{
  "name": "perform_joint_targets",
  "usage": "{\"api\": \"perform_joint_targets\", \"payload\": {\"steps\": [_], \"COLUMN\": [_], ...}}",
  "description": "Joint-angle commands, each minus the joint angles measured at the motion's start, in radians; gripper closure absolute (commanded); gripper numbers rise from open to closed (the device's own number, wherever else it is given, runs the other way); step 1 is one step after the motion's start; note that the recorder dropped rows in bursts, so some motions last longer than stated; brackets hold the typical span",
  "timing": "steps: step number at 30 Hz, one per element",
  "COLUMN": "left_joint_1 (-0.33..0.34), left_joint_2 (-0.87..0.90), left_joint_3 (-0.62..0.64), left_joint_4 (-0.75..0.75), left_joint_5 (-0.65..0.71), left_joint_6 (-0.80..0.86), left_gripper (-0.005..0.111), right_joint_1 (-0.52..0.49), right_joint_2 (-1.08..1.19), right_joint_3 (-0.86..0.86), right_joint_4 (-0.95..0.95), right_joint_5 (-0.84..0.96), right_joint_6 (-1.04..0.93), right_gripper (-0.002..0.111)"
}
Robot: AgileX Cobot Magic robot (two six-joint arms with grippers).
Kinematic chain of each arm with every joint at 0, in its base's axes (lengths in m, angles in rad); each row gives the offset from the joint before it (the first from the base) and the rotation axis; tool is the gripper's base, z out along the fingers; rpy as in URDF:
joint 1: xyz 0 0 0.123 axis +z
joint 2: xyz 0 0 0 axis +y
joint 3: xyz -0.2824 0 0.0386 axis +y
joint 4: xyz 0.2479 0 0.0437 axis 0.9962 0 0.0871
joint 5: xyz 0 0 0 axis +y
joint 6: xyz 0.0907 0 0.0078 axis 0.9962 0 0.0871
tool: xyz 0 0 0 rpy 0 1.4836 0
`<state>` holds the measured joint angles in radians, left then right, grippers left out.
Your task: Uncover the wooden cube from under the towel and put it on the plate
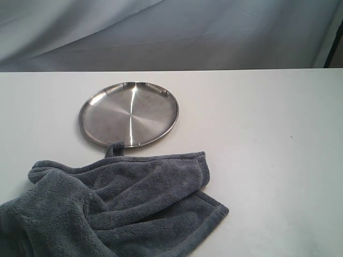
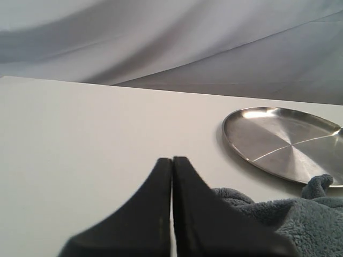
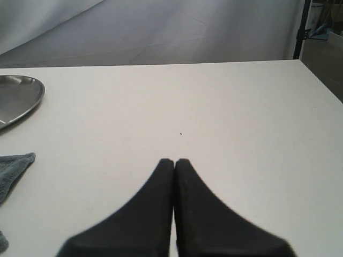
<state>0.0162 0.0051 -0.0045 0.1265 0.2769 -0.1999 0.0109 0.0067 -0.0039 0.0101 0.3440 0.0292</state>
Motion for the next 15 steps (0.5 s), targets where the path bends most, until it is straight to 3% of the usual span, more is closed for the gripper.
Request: {"api": "perform_joint_targets", "payload": {"steps": [1,3,4,7,9,11,12,15], "left_joint_1": [0.002,0.002,0.002,0.002,0.002,0.002,0.002,0.002], "left_joint_2": [-0.005,-0.005,-0.005,-0.005,-0.005,-0.005,-0.005,0.03], "left_joint_3": [0.005,0.005,0.005,0.005,0.005,0.005,0.005,-0.083], "left_joint_4": [-0.068,-0.208,-0.261,-0.262,-0.144,0.019,0.038,-0.041], "left_joint_5": [-0.133,-0.295,-0.473,-0.786,-1.064,-1.173,-1.162,-0.987], "left_joint_6": [-0.029,-0.048,-0.103,-0.165,-0.165,-0.165,-0.165,-0.165], "left_gripper": [0.105,0.105,0.105,0.105,0.105,0.105,0.105,0.105], "right_joint_1": [0.0,0.0,0.0,0.0,0.0,0.0,0.0,0.0], "right_joint_2": [-0.007,-0.007,-0.007,-0.007,-0.007,-0.007,-0.007,-0.007], "right_joint_3": [0.004,0.004,0.004,0.004,0.004,0.004,0.004,0.004], "right_joint_4": [-0.01,-0.01,-0.01,-0.01,-0.01,-0.01,-0.01,-0.01], "right_joint_5": [-0.002,-0.002,-0.002,-0.002,-0.002,-0.002,-0.002,-0.002], "right_joint_6": [0.001,0.001,0.001,0.001,0.001,0.001,0.001,0.001], "right_gripper": [0.108,0.108,0.108,0.108,0.108,0.108,0.108,0.108]}}
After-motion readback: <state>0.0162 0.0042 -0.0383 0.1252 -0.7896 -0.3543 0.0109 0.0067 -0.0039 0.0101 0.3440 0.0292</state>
